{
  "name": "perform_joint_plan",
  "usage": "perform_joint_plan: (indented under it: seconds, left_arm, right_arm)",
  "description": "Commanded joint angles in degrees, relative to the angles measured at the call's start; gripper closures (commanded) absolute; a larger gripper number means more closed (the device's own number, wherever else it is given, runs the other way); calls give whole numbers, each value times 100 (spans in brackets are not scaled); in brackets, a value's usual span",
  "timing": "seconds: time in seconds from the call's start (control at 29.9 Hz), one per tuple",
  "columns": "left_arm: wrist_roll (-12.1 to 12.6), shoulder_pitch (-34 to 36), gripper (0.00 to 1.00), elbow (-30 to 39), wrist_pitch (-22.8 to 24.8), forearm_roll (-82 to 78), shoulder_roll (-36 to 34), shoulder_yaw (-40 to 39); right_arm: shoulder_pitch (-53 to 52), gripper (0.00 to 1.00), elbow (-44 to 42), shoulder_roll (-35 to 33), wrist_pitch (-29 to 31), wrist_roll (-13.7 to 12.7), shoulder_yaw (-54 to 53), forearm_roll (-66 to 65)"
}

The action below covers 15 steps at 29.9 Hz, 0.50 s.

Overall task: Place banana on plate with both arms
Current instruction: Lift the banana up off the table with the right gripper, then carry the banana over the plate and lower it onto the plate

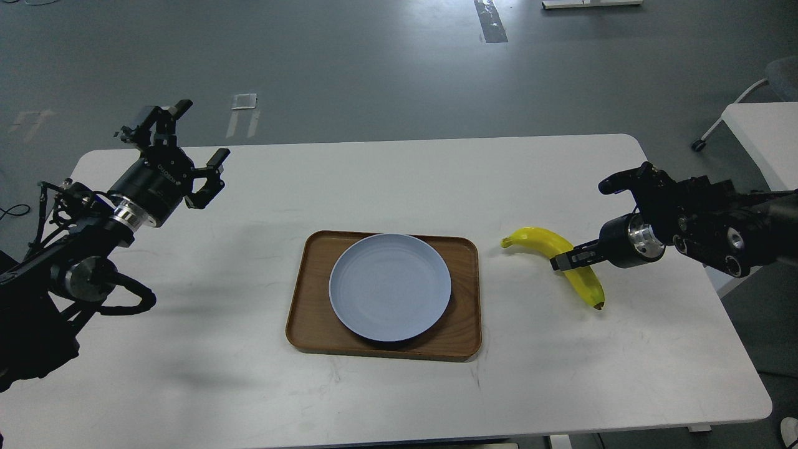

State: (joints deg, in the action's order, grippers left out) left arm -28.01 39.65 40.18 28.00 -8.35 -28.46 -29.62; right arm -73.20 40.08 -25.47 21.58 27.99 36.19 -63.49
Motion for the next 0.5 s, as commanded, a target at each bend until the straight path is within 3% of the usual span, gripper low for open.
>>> perform_joint_plan:
  seconds: [0.0,0.13,0.47]
  left_arm:
    - [1,43,2,-1,0,0,-1,0]
    - [1,60,2,-1,0,0,-1,0]
    - [1,69,2,-1,0,9,-36,-9]
  right_arm:
    - [-658,88,350,7,39,1,-7,152]
    - [-1064,88,474,191,223,1,2,346]
    - [-1170,86,386,1632,479,1,247,1479]
